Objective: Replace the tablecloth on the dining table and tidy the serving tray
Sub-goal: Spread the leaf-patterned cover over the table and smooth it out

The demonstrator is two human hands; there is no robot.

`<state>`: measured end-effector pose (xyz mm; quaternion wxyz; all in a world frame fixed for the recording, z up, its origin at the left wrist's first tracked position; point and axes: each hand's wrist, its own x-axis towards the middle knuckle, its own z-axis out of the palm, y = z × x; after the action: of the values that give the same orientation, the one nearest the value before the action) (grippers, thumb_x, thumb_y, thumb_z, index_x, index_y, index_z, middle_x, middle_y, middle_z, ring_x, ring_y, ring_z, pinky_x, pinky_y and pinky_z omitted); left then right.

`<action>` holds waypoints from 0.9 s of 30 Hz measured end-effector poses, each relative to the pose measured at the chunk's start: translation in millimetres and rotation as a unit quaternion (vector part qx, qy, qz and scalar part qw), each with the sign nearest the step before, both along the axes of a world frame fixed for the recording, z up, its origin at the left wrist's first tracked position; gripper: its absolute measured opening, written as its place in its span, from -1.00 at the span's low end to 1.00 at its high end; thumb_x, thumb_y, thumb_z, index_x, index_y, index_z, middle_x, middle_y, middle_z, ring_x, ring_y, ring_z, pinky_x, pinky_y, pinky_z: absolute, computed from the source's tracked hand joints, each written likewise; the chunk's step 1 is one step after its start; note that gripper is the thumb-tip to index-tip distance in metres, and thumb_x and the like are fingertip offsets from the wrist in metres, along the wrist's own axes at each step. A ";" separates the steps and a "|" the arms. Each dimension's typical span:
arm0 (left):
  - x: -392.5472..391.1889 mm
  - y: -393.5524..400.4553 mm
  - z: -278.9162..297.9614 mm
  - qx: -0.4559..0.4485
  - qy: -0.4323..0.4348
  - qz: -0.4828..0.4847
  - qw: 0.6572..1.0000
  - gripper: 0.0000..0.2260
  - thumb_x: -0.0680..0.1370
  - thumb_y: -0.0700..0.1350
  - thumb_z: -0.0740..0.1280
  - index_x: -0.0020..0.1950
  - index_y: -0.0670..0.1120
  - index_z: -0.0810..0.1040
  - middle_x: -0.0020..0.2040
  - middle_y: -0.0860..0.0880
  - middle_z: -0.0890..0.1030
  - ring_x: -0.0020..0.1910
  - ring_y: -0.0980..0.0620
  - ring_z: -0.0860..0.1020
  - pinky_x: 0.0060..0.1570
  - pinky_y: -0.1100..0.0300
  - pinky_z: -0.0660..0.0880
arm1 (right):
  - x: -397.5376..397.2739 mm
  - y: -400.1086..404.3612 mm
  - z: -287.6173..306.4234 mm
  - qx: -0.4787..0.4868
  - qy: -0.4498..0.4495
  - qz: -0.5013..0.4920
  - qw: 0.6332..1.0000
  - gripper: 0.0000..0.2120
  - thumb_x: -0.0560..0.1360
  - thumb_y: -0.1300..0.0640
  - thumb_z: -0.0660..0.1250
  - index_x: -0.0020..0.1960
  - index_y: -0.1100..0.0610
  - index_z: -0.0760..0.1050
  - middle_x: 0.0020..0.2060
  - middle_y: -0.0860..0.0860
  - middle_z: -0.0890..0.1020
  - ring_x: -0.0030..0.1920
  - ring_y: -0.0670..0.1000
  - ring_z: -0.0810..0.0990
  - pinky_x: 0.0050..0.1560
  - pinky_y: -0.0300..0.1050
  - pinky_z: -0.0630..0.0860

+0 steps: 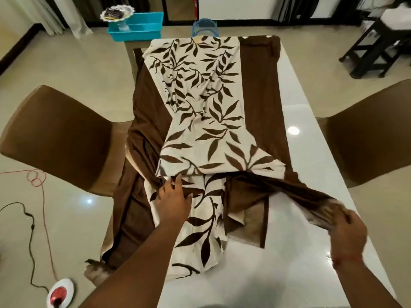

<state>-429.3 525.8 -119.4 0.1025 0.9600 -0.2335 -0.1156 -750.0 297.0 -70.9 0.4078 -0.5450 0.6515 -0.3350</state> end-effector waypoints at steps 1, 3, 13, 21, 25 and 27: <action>-1.4 -7.0 1.2 0.012 0.002 0.000 1.000 -0.37 0.53 0.15 0.35 0.55 0.06 0.20 0.49 -0.11 0.30 0.43 -0.19 0.30 0.31 -0.16 0.36 | -18.0 -5.0 -7.8 0.019 -0.028 -0.090 0.995 -0.73 0.49 -0.07 0.30 -0.16 0.14 0.53 -0.35 0.00 0.56 -0.33 0.05 0.49 -0.29 0.00 0.44; -2.9 -18.1 1.6 0.011 0.015 0.005 1.000 -0.45 0.54 0.08 0.36 0.50 0.05 0.30 0.45 -0.11 0.32 0.39 -0.20 0.31 0.29 -0.15 0.37 | -47.0 -7.9 -23.1 0.071 -0.011 -0.187 0.980 -0.80 0.44 -0.02 0.30 -0.18 0.10 0.56 -0.44 -0.08 0.58 -0.44 -0.01 0.49 -0.40 -0.05 0.40; -35.5 -44.7 30.8 -0.171 -0.015 -0.096 0.980 -0.70 0.57 -0.08 0.29 0.29 -0.09 0.56 0.28 -0.02 0.54 0.25 -0.09 0.44 0.28 0.02 0.39 | 38.5 42.7 -0.3 -0.057 0.118 0.195 0.972 -0.62 0.54 0.29 0.36 0.33 0.15 0.43 0.37 0.10 0.31 0.02 0.04 0.53 0.19 0.02 0.53; -124.6 -63.5 102.9 -0.250 0.091 -0.353 0.897 -0.73 0.62 -0.02 0.21 0.28 0.00 0.56 0.27 0.08 0.54 0.26 0.14 0.40 0.30 0.26 0.29 | 123.7 66.7 -17.9 0.045 0.209 0.451 0.867 -0.81 0.67 0.20 0.07 0.16 0.14 0.44 -0.03 0.03 0.58 -0.25 -0.18 0.63 -0.19 -0.31 0.60; -86.0 -15.9 50.1 -0.182 0.145 -0.191 0.954 -0.76 0.59 -0.05 0.25 0.23 0.04 0.56 0.20 0.07 0.50 0.21 0.09 0.44 0.26 0.17 0.41 | 163.0 56.0 -23.1 0.029 0.172 0.469 0.866 -0.86 0.57 0.12 0.24 -0.04 0.08 0.57 -0.06 0.04 0.65 -0.05 0.03 0.60 0.10 -0.08 0.51; -61.6 20.3 24.3 -0.069 0.129 -0.178 0.973 -0.69 0.58 -0.01 0.26 0.32 0.03 0.50 0.30 0.01 0.43 0.30 -0.03 0.41 0.29 0.13 0.39 | 173.8 53.6 -13.1 0.059 0.145 0.442 0.883 -0.88 0.58 0.15 0.27 -0.07 0.12 0.57 -0.15 0.06 0.66 -0.14 0.05 0.62 0.03 -0.06 0.57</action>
<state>-491.0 546.1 -95.1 0.1756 0.8708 -0.3926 -0.2383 -576.2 350.6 -84.0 0.4463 -0.7937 0.4133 0.0018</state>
